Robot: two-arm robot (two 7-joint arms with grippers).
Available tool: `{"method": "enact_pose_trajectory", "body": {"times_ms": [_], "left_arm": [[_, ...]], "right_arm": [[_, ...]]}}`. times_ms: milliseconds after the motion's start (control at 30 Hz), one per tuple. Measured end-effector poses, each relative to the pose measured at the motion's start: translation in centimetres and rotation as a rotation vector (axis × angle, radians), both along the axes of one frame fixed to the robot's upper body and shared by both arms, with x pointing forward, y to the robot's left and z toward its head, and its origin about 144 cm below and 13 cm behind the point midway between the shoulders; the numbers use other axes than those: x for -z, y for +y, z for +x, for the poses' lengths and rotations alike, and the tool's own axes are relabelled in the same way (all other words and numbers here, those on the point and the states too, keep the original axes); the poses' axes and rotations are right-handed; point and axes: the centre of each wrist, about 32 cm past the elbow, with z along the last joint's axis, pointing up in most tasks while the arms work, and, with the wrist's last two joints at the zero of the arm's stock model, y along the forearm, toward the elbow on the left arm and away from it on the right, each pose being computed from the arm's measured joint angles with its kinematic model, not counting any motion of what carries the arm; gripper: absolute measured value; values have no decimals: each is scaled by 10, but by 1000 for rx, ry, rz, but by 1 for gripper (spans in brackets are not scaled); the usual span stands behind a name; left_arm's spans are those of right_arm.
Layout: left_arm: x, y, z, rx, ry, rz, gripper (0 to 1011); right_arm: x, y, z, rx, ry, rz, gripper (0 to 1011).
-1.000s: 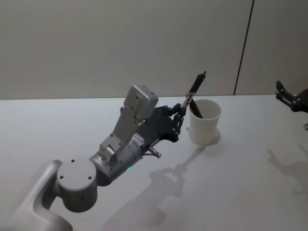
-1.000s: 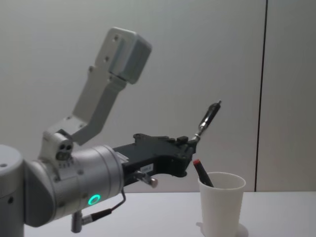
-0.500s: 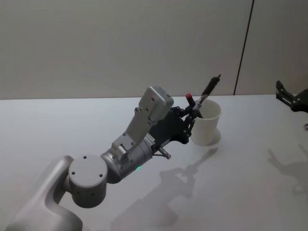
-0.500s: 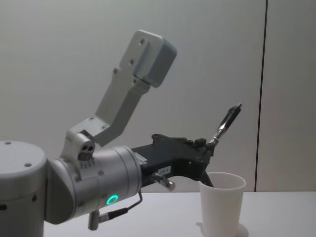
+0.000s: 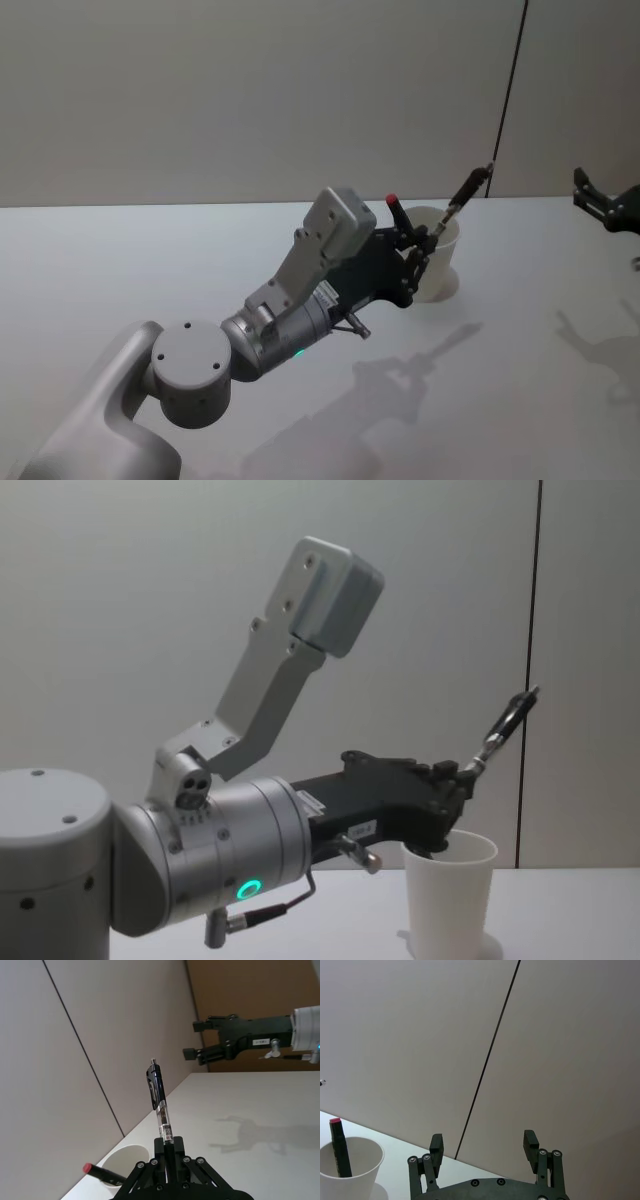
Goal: Place the pen into the pen holder.
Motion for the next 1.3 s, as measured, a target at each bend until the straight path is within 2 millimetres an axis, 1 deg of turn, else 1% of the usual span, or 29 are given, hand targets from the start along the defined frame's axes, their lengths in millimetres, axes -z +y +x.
{"method": "enact_pose_trajectory", "body": {"times_ms": [533, 1300], "left_arm": [[2, -2, -2, 108, 7, -25, 114], [-1, -4, -4, 150, 11, -22, 114]], "right_arm": [[0, 0, 0, 0, 0, 0, 1002], [0, 0, 0, -2, 2, 3, 1002]]}}
